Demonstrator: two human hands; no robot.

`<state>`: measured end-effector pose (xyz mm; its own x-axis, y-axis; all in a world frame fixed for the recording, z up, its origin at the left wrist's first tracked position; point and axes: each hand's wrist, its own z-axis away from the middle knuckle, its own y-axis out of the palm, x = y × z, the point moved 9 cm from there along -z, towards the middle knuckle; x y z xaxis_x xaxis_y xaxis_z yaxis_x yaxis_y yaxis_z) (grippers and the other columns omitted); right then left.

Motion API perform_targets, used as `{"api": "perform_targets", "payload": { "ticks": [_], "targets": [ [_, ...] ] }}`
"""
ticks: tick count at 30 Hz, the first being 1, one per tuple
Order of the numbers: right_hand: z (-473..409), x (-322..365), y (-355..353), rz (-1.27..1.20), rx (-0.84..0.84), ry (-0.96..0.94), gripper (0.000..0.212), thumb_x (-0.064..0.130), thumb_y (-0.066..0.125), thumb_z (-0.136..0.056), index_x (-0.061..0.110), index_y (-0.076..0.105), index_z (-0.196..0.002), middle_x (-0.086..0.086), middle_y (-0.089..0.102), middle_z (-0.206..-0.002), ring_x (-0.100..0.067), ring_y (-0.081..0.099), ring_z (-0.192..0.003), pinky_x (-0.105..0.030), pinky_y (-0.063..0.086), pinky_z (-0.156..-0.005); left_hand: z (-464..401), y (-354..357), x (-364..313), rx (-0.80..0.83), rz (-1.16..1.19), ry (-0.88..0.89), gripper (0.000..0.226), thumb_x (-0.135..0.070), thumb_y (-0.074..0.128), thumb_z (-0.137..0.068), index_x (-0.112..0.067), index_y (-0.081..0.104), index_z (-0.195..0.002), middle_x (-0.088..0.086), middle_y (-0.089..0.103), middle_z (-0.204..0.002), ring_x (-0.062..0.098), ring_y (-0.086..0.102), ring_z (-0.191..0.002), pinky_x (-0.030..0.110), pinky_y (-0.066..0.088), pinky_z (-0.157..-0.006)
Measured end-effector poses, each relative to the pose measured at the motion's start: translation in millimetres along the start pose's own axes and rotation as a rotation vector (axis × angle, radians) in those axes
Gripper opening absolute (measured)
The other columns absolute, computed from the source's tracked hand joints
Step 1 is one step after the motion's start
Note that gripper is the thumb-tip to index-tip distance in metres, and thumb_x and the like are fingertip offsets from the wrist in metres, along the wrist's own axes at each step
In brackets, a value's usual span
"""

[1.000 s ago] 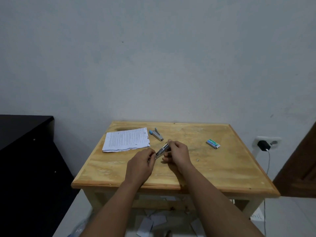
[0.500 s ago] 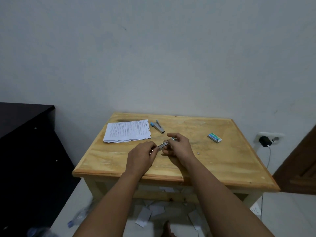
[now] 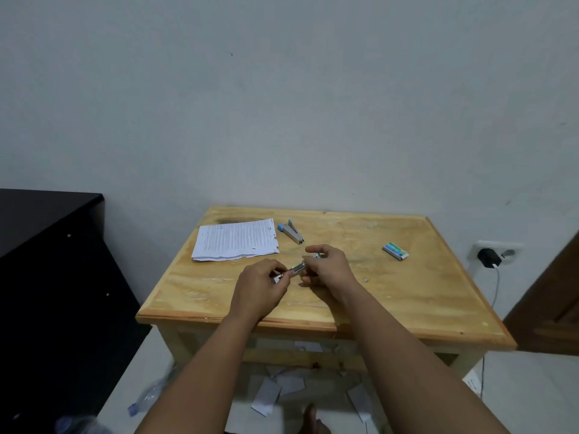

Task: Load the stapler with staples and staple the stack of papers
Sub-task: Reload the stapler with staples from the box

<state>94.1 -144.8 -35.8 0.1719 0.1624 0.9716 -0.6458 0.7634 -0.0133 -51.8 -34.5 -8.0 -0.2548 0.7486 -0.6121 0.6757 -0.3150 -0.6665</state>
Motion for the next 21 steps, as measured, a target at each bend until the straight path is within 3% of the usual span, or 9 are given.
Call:
{"api": "perform_targets", "payload": {
  "ticks": [6, 11, 15, 21],
  "targets": [
    [-1.5, 1.1, -1.0, 0.056, -0.016, -0.006, 0.026, 0.004, 0.067, -0.097, 0.014, 0.065, -0.121, -0.023, 0.077, -0.093, -0.018, 0.068, -0.055, -0.045, 0.067, -0.075, 0.9, -1.7, 1.5, 0.002, 0.036, -0.042, 0.019, -0.038, 0.077, -0.092, -0.023, 0.082, -0.101, -0.012, 0.078, -0.092, 0.002, 0.068, -0.084, 0.025, 0.057, -0.073],
    [-2.8, -0.5, 2.2, 0.074, -0.019, -0.013, 0.035, -0.001, 0.07, -0.089, 0.014, 0.064, -0.121, -0.026, 0.077, -0.091, -0.023, 0.067, -0.056, -0.049, 0.067, -0.073, 0.9, -1.7, 3.5, 0.01, 0.068, -0.063, 0.019, -0.038, 0.079, -0.091, -0.022, 0.083, -0.102, -0.012, 0.078, -0.092, 0.001, 0.068, -0.085, 0.027, 0.058, -0.075],
    [0.6, 2.5, 4.0, 0.077, 0.007, -0.031, 0.04, -0.004, 0.071, -0.087, 0.011, 0.062, -0.123, -0.031, 0.075, -0.093, -0.028, 0.065, -0.06, -0.044, 0.066, -0.066, 0.4, -0.5, 4.7, 0.024, 0.087, -0.072, 0.019, -0.037, 0.078, -0.092, -0.023, 0.084, -0.103, -0.012, 0.078, -0.092, 0.0, 0.069, -0.085, 0.029, 0.059, -0.076],
    [3.8, 2.7, -0.1, -0.043, -0.012, 0.039, 0.015, 0.016, 0.059, -0.103, 0.013, 0.068, -0.114, -0.018, 0.068, -0.078, -0.024, 0.061, -0.055, -0.042, 0.064, -0.063, -0.1, -3.2, 4.1, 0.022, 0.07, -0.084, 0.016, -0.036, 0.075, -0.095, -0.027, 0.084, -0.104, -0.014, 0.078, -0.089, 0.0, 0.068, -0.081, 0.033, 0.06, -0.073]
  ]
}}
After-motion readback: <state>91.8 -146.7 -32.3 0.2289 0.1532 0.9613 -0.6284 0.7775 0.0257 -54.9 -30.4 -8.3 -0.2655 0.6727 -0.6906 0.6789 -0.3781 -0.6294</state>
